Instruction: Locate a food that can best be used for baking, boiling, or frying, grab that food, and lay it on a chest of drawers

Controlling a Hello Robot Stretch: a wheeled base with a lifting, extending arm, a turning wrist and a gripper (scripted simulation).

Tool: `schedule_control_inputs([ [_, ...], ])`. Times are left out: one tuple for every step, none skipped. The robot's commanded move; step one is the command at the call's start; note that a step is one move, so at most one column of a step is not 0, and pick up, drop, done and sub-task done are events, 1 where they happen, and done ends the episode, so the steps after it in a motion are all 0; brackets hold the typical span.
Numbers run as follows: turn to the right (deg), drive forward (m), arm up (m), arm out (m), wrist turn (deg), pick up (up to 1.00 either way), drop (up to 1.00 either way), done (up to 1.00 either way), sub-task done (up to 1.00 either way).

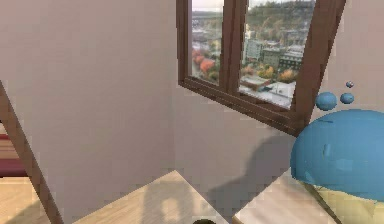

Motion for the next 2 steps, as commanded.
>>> schedule_control_inputs([
  [0.0, 0.0, 0.0, 0.4, 0.0, 0.0, 0.0, 0.0, 0.0],
  [0.0, 0.0, 0.0, 0.0, 45.0, 0.0, 0.0, 0.0, 0.0],
])
